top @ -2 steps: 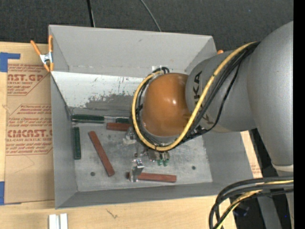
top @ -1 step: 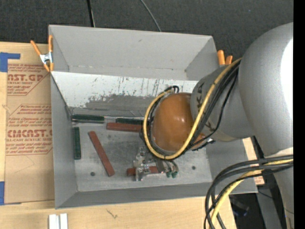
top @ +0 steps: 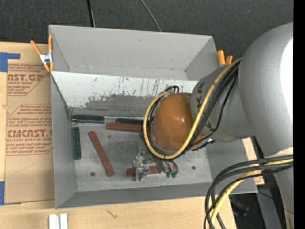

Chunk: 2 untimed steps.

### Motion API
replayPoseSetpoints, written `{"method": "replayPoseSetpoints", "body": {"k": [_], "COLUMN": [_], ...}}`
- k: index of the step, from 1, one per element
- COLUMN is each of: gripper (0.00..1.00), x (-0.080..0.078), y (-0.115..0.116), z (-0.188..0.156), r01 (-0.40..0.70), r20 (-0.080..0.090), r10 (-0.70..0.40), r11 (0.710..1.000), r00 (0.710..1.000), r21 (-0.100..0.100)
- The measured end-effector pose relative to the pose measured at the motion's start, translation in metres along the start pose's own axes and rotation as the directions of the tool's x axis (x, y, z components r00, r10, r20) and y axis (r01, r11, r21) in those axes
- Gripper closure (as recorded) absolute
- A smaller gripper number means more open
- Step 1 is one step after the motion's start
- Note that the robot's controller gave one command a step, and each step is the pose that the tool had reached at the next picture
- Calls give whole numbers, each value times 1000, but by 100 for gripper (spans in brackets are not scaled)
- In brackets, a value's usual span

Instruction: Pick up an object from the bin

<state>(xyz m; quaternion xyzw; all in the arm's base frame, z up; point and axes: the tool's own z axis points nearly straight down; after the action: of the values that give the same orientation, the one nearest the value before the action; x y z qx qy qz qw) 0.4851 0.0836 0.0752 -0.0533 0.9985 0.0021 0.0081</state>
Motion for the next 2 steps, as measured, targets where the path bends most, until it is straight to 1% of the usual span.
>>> {"method": "replayPoseSetpoints", "body": {"k": [1,2], "gripper": [100,100], "x": [-5,-3], "y": [-15,-6], "z": [-34,-54], "r01": [8,-12], "r20": [-20,-14], "r10": [-8,12], "r11": [1000,1000], "r00": [1000,1000], "r21": [2,4]}}
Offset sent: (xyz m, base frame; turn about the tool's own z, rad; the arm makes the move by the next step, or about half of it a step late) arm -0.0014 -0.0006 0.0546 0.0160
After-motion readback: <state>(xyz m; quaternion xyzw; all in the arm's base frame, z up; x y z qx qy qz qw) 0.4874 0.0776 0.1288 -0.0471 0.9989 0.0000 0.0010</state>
